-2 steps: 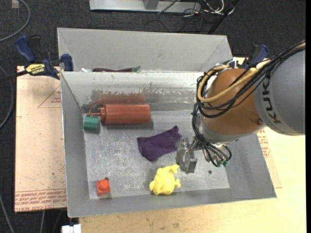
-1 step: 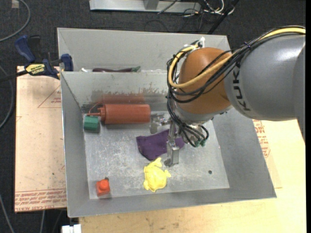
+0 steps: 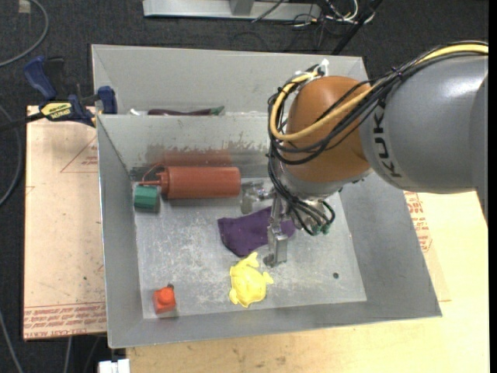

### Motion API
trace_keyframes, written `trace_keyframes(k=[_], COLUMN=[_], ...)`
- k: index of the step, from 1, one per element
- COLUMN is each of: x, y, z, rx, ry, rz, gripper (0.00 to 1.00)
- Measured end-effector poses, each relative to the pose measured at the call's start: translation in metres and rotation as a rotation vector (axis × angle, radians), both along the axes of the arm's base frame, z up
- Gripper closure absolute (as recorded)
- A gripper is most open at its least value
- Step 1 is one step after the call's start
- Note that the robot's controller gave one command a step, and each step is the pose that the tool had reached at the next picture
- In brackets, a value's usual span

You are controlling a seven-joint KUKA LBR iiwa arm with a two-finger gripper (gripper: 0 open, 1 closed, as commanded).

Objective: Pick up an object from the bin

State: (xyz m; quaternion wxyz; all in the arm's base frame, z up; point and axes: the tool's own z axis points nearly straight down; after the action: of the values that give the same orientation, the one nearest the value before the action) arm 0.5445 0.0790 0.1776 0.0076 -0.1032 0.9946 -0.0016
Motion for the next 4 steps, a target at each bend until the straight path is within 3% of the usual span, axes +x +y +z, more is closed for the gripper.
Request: trace_keyframes(k=[1,2,3,4], x=[0.003,0.008,0.013,0.013], y=[-0.001,-0.013,0.009,0.012], z=[-0.018,-0.077,-0.098,-0.098], rx=[0.000,-0.001,-0.016,-0.016], ry=[-0.008,-0.005,-0.010,-0.010], rz=[0.059,0.111,0.954,0.968], gripper=[0.00,0.00,1.00,1.00])
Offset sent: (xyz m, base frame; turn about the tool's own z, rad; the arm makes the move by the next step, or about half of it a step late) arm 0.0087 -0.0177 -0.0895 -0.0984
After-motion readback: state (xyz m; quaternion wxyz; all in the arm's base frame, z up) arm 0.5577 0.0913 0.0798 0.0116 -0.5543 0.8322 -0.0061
